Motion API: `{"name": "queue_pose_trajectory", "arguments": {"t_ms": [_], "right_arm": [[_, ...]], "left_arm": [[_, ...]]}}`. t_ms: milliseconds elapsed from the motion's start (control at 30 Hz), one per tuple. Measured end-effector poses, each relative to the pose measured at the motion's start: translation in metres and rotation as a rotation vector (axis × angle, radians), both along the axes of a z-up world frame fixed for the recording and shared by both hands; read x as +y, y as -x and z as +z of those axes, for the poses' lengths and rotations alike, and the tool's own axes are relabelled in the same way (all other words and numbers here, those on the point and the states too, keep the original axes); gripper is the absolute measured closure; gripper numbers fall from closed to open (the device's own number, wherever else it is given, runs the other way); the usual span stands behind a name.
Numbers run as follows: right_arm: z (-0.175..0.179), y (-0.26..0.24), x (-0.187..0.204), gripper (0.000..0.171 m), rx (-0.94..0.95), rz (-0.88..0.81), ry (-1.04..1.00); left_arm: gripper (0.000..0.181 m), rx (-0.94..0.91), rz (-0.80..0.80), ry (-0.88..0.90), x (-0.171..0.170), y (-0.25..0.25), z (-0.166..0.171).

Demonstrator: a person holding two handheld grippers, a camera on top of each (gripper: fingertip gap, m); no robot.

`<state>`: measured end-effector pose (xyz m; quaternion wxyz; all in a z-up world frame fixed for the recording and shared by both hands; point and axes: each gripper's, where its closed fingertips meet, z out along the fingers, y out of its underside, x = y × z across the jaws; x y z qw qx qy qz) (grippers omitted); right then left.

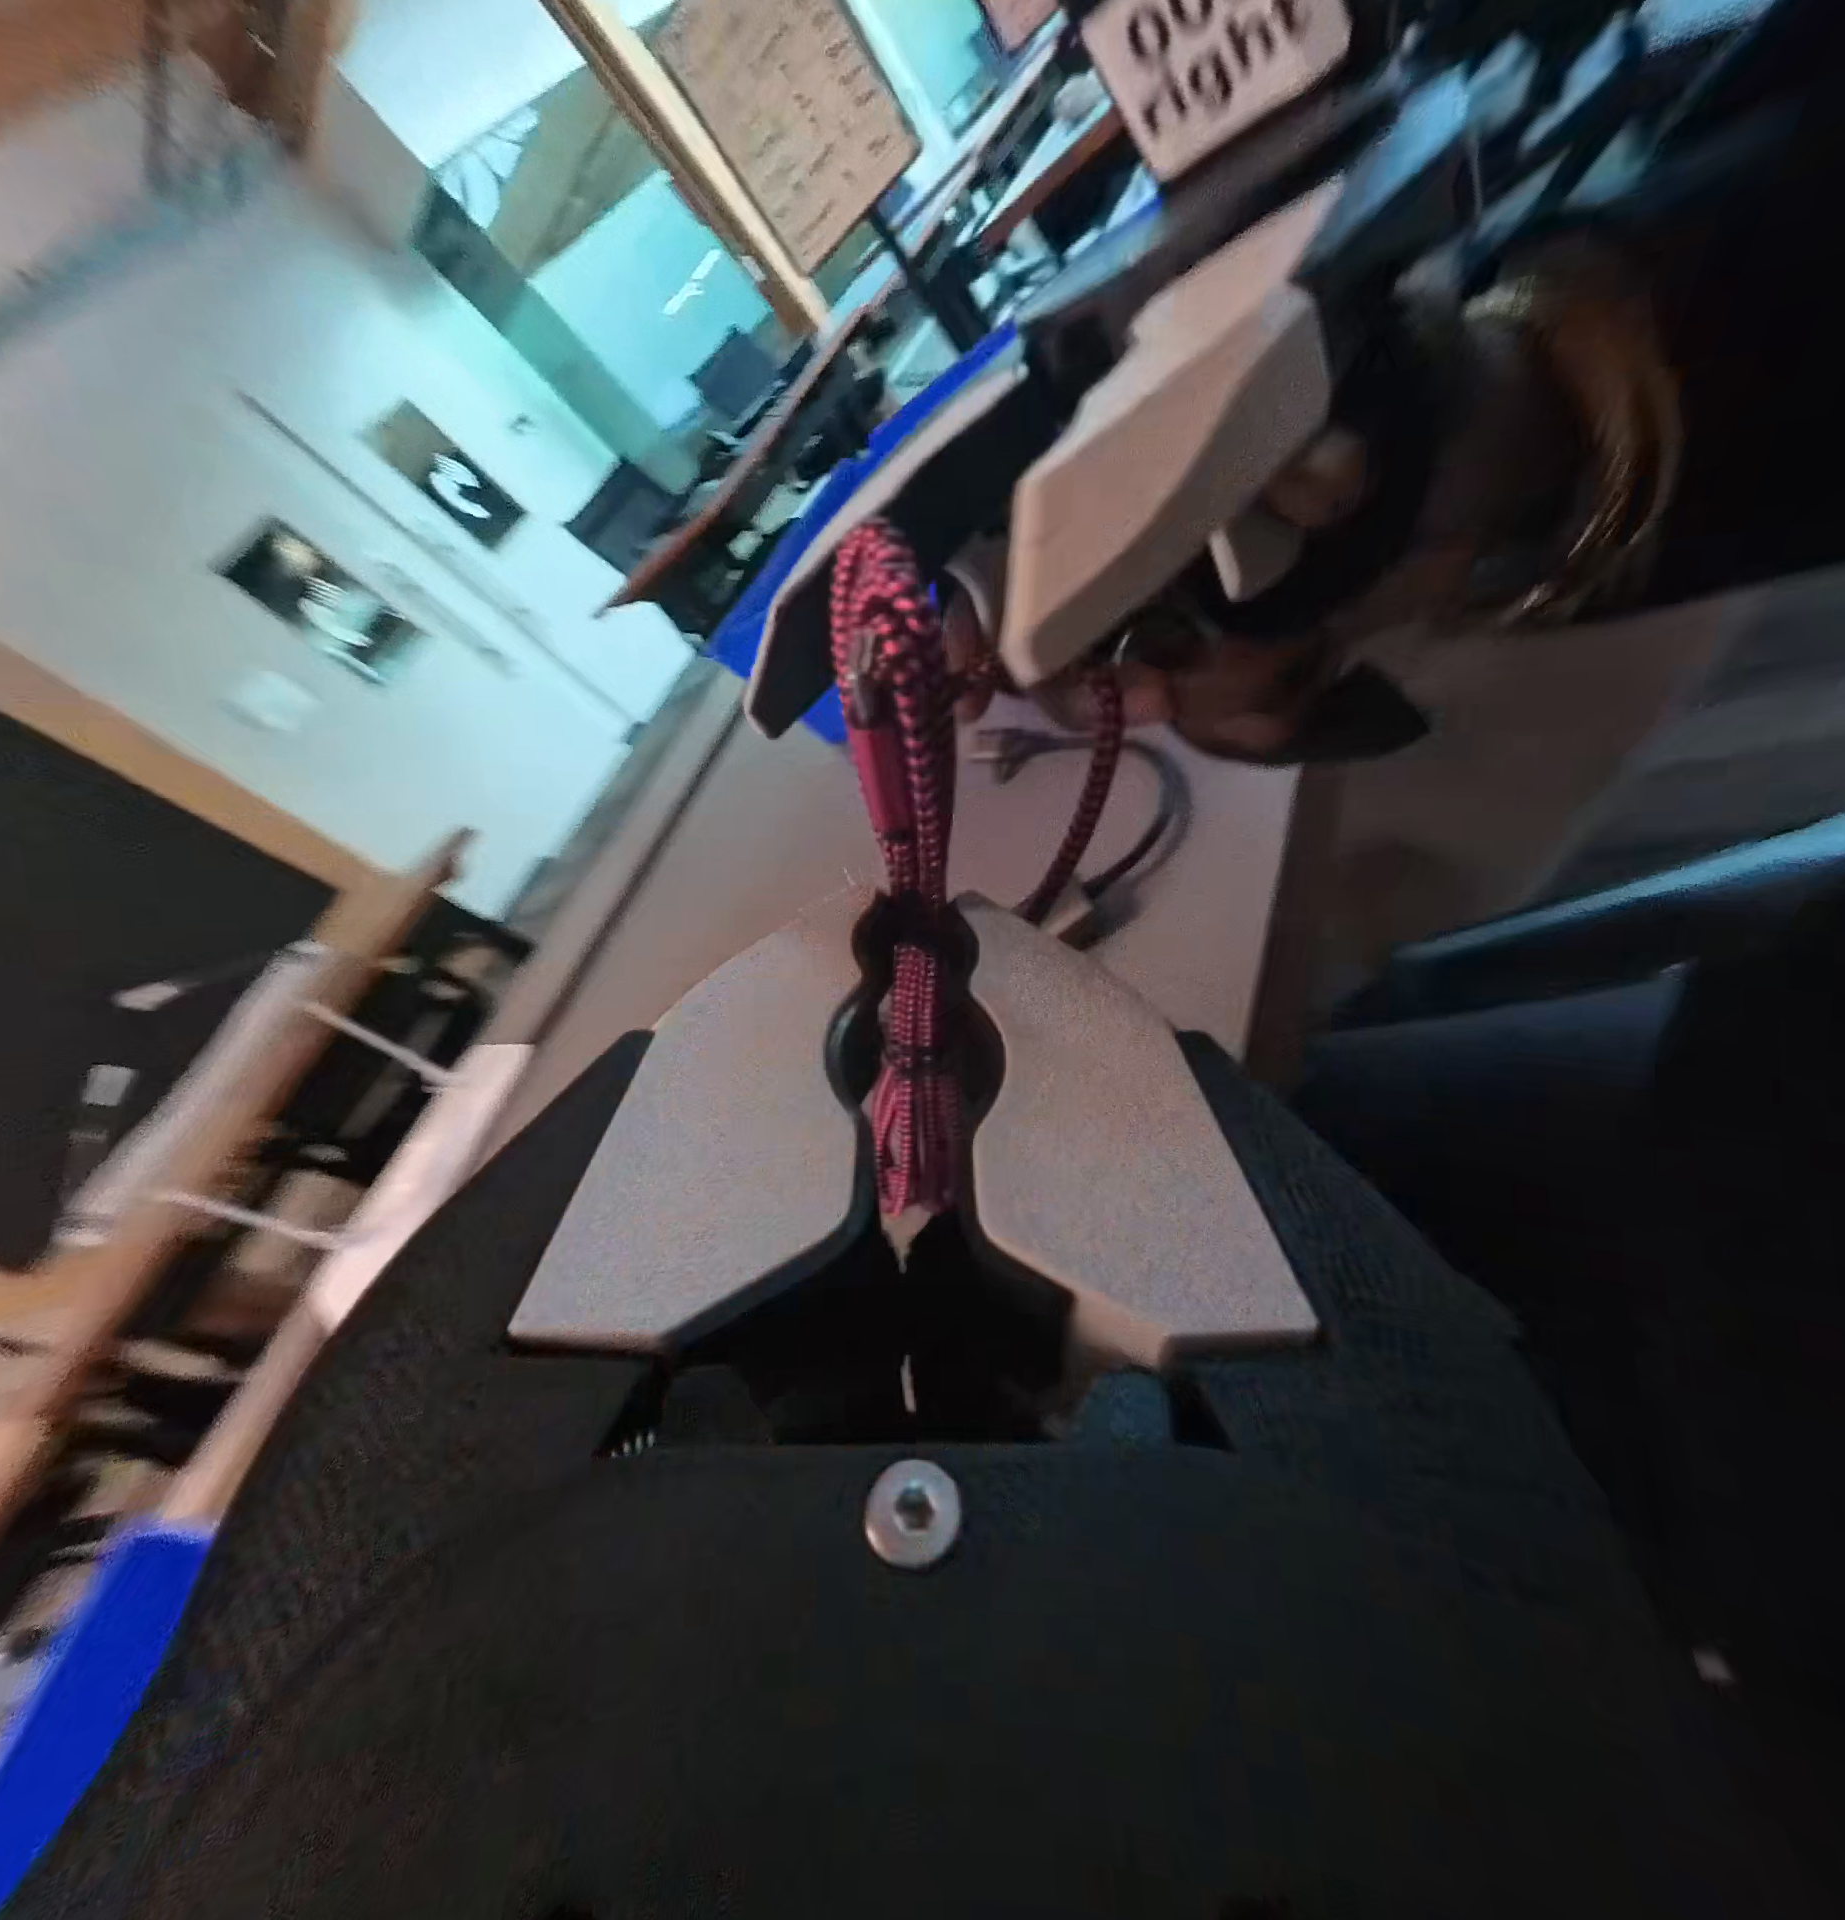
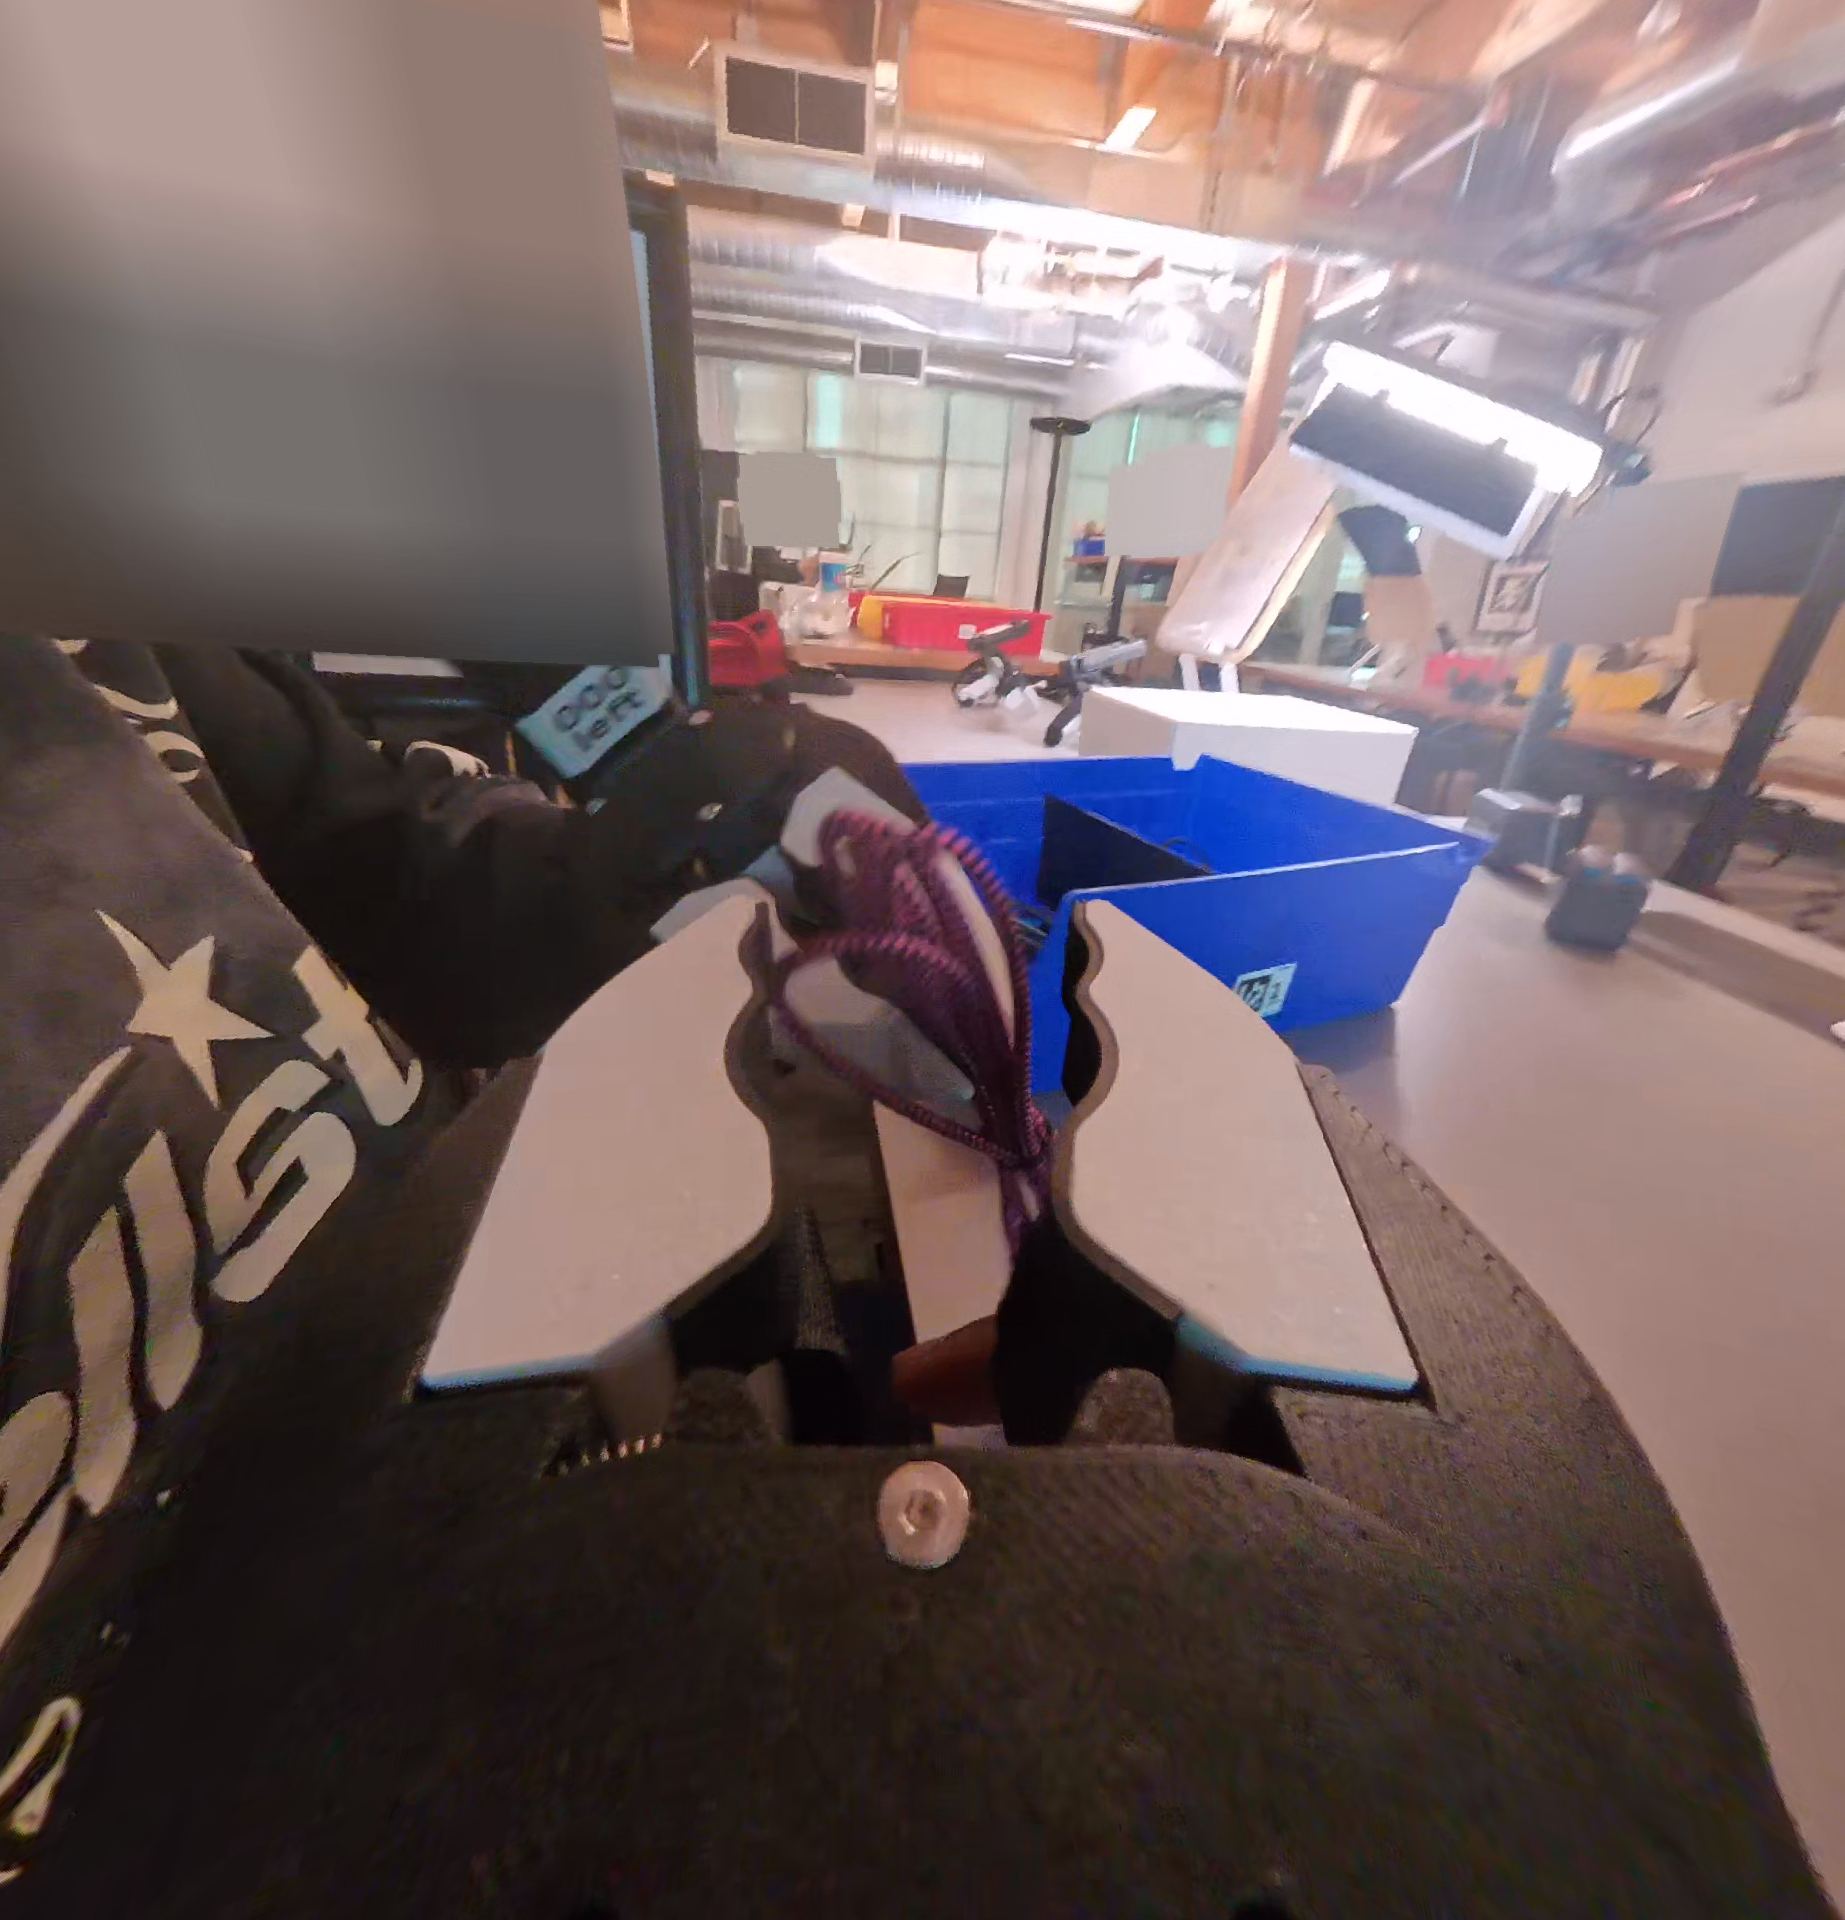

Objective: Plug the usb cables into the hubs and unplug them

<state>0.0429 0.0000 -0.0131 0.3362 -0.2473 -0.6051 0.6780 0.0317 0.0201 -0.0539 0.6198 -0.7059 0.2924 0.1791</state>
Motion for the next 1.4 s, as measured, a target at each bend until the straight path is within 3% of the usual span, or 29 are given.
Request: {"name": "queue_pose_trajectory", "arguments": {"t_ms": [67, 167, 300, 400, 500, 633, 800, 1067, 1167, 1300, 1400], "right_arm": [[-0.001, -0.001, -0.001, 0.122, 0.029, -0.033, -0.066], [-0.005, -0.002, -0.007, 0.14, 0.077, -0.057, -0.176], [-0.008, -0.005, -0.009, 0.15, 0.174, -0.112, -0.346], [0.004, -0.012, -0.013, 0.153, 0.235, -0.101, -0.32], [0.013, -0.017, -0.013, 0.154, 0.185, -0.026, -0.177], [0.019, -0.014, -0.014, 0.152, 0.147, -0.006, -0.056], [0.04, -0.008, 0.024, 0.134, 0.16, -0.124, 0.196], [0.034, 0.002, 0.051, 0.111, 0.067, -0.146, 0.393], [0.037, -0.001, 0.065, 0.113, 0.088, -0.161, 0.473], [-0.001, 0.008, -0.002, 0.131, 0.0, -0.106, 0.04], [-0.011, 0.011, -0.03, 0.134, 0.149, -0.251, -0.289]], "left_arm": [[0.173, 0.123, 0.039, -0.037, 0.0, 0.0, 0.001], [0.173, 0.136, 0.031, -0.02, 0.001, -0.001, -0.003], [0.172, 0.224, 0.034, -0.068, 0.0, 0.0, 0.001], [0.159, 0.179, -0.054, -0.118, -0.003, -0.012, 0.004], [0.154, 0.051, -0.116, -0.108, -0.004, -0.015, 0.005], [0.171, -0.15, -0.153, -0.031, -0.004, -0.018, 0.004], [0.172, -0.596, -0.165, -0.147, -0.009, 0.006, 0.04], [0.172, -1.131, -0.225, -0.255, -0.018, 0.042, 0.066], [0.172, -1.397, -0.304, -0.313, -0.025, 0.058, 0.078], [0.172, -1.543, -0.347, -0.393, -0.031, 0.068, 0.086], [0.172, -1.577, -0.319, -0.402, -0.03, 0.066, 0.084]]}}
